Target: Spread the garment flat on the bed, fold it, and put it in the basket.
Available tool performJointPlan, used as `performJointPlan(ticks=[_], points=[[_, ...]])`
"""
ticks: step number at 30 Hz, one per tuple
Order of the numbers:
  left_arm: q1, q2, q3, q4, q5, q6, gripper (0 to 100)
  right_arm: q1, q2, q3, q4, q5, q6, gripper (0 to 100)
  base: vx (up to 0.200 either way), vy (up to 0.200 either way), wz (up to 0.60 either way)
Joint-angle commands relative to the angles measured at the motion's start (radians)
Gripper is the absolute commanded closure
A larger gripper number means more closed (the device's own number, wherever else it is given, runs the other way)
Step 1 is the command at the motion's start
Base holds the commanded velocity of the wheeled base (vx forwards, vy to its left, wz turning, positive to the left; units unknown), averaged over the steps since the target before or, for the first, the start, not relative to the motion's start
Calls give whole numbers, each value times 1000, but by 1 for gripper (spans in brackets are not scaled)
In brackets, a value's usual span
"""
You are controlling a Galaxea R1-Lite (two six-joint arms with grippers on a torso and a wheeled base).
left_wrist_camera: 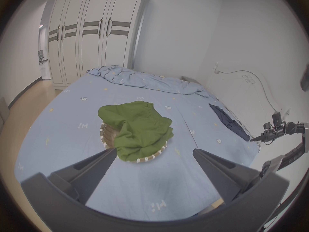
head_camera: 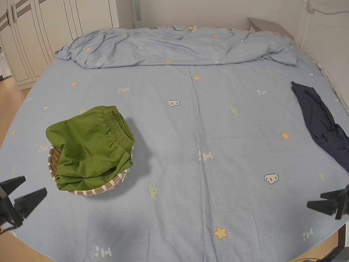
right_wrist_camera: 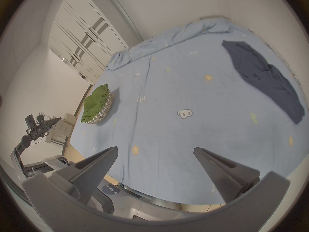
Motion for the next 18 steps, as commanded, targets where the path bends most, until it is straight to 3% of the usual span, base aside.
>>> performJointPlan(ticks=[1,4,8,11,14,15,16,18], points=[[-134,-531,327,7,-6,0,0,-96,-659,207,174,-30,-48,0,0,0,0],[-189,-635,402,7,-4,3,0,-77,-718,221,208,-49,-52,0,0,0,0],[-141,-669,454,-4,13,12,0,-77,-718,227,188,-99,-45,0,0,0,0],[-123,-729,457,-11,48,-17,0,-77,-718,287,70,-125,-48,0,0,0,0],[-123,-727,466,-36,198,-26,0,-77,-718,445,-145,-225,-75,0,0,0,0],[-123,-727,466,-36,198,-26,0,-77,-718,445,-145,-225,-75,0,0,0,0],[-123,-727,480,-62,281,-21,0,-77,-719,544,-344,-276,-112,0,0,0,0],[-123,-727,494,-93,347,-15,0,-77,-719,567,-421,-300,-120,0,0,0,0]])
